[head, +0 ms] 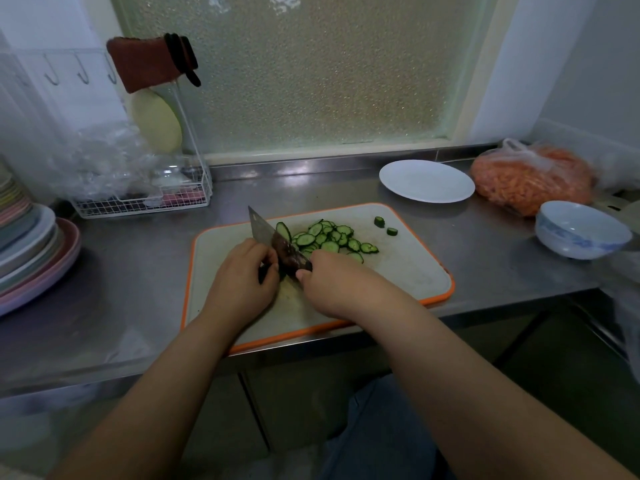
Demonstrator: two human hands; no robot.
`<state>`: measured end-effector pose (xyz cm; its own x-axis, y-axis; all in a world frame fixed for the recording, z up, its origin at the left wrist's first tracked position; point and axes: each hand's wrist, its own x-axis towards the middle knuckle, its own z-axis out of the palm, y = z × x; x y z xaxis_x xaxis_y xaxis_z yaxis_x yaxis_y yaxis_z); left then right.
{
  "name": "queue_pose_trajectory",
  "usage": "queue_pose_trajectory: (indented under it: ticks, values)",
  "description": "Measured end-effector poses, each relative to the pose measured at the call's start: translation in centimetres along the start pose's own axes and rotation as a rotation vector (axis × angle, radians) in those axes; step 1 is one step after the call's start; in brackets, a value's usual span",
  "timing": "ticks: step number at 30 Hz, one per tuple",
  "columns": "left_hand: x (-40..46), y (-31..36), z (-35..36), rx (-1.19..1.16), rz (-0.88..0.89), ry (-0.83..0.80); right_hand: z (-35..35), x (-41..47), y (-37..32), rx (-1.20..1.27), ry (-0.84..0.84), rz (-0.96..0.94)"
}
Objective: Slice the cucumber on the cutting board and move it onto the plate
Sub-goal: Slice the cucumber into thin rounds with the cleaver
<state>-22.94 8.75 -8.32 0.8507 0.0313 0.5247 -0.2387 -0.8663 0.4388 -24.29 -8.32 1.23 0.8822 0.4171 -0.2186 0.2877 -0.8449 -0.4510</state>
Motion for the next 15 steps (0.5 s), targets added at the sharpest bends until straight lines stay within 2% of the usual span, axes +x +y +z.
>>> queue_pose_trajectory:
  ticks: [11, 15]
  values:
    - [-0.5, 0.3, -0.5, 0.017, -0.035, 0.025, -0.4, 1.4, 1.7, 0.105, -0.073, 0.066]
    - [-0.4, 0.2, -0.6, 0.005, -0.018, 0.018, -0.5, 1.0, 1.4, 0.059, -0.049, 0.072]
